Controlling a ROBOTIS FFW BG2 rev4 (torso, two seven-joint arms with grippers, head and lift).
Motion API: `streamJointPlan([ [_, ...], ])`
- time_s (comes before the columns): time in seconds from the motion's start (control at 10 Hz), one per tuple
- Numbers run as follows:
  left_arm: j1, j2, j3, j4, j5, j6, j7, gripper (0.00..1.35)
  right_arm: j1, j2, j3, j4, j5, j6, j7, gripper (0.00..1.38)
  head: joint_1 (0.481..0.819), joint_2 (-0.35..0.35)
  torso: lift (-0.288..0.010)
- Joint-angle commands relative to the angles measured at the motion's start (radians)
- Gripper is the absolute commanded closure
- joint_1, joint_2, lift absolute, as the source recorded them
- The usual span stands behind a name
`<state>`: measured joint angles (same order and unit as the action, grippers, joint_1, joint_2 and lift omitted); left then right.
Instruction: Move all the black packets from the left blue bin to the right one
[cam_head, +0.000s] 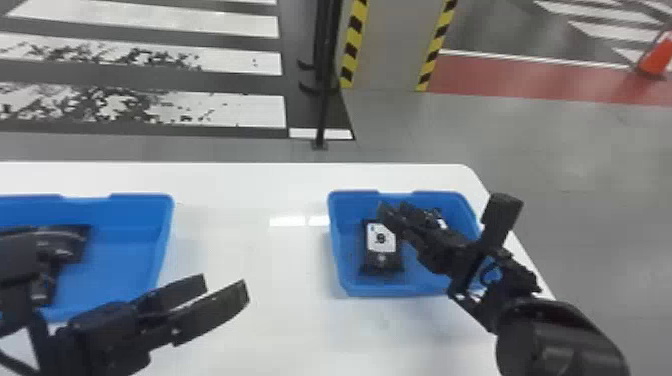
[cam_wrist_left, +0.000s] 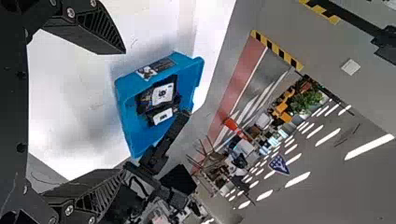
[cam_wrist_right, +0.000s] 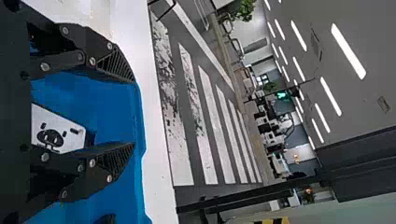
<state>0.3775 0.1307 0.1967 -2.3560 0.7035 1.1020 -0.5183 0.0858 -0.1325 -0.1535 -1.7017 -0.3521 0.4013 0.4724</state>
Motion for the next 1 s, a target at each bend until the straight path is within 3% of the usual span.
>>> streamJointPlan([
  [0.0,-0.007,0.009,0.043,-0.004,-0.031,0.005,0.0,0.15,0.088,0.013,0.0,-0.101,0.027,-0.065,-0.001,0.1,0.695,-0.168,-0.14],
  [0.2,0.0,0.035,0.094,-0.009,-0.063,0.02,0.0,0.15,0.282,0.062,0.0,-0.324,0.099,-0.173,-0.048,0.1,0.695,-0.134,-0.14],
  [0.5,-0.002,0.04,0.196,-0.009,-0.161,0.074,0.0,0.15,0.476,0.108,0.028,-0.523,0.123,-0.222,-0.078,0.11,0.695,-0.054,-0.14],
  [0.6,-0.012,0.047,0.232,-0.009,-0.205,0.091,0.0,0.15,0.52,0.114,0.048,-0.56,0.121,-0.225,-0.083,0.11,0.695,-0.03,-0.14],
  [0.9,-0.085,0.082,0.316,0.043,-0.346,0.145,0.0,0.15,0.646,0.125,0.108,-0.648,0.091,-0.222,-0.112,0.11,0.695,0.157,-0.14],
])
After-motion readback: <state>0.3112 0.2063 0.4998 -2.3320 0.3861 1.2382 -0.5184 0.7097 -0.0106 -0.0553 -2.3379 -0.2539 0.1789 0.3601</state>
